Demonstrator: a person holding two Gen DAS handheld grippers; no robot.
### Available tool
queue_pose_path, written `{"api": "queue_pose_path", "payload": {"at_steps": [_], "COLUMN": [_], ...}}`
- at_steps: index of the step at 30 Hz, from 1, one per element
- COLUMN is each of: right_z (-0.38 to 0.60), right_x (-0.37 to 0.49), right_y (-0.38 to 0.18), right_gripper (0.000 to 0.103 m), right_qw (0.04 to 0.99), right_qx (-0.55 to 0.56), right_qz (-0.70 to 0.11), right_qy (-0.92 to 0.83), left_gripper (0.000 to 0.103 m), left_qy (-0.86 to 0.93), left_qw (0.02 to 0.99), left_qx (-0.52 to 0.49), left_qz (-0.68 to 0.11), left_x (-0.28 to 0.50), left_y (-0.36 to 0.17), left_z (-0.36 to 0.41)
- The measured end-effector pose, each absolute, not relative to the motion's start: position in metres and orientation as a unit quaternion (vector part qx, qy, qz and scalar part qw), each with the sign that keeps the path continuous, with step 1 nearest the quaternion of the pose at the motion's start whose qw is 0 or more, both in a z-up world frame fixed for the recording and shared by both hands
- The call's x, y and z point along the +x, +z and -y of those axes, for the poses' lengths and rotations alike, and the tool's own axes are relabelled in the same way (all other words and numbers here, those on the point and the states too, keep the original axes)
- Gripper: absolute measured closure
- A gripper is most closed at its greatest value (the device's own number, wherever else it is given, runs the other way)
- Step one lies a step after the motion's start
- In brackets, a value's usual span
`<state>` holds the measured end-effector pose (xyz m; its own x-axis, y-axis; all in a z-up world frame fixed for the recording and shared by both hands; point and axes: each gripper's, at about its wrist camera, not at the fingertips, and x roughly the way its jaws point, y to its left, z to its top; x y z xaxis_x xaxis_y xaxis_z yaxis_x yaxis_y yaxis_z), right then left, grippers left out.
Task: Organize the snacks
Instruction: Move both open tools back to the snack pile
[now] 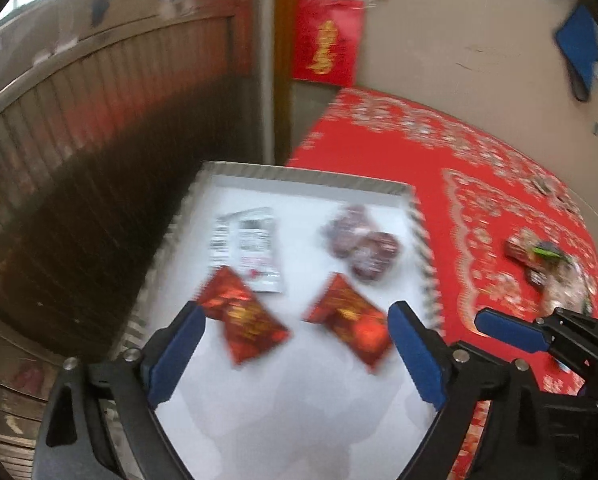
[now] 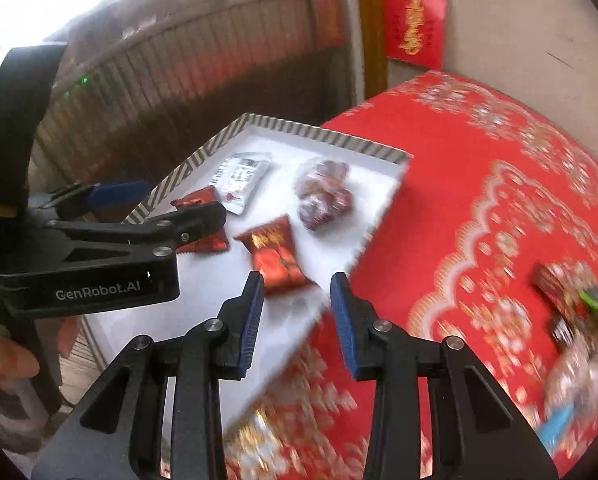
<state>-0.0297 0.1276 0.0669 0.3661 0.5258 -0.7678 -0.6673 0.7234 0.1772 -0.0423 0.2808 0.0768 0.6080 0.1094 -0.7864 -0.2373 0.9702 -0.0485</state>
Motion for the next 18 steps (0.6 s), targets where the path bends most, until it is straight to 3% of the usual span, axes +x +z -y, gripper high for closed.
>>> {"api": "queue_pose_path", "payload": {"at_steps": [12,14,18], "right_z": [0.008,0.035,0.073], "right_x": [-0.040,-0.040,-0.042], "right_y": [0.062,0.061,0.057], "right_gripper": [0.067,0.059,0.057], "right_qw": [0.863,0.868,0.874], "right_qx": [-0.028,-0.016,-0.001], "right_qz": [-0.436,-0.437,-0.439], "right_qy": [0.254,0.234,0.206], "left_gripper": [0.007,0.007,0.007], "left_qy": [-0.026,-0.037,-0.055], "left_qw": [0.892,0.891,0.888], "left_qx": [-0.036,-0.026,-0.009], "left_qz": [-0.451,-0.452,-0.456], "left_x": [-0.031,-0.032,-0.030], "left_y": [0.073,0.072,0.068], "left_z": [-0.153,-0.132,-0.093]}}
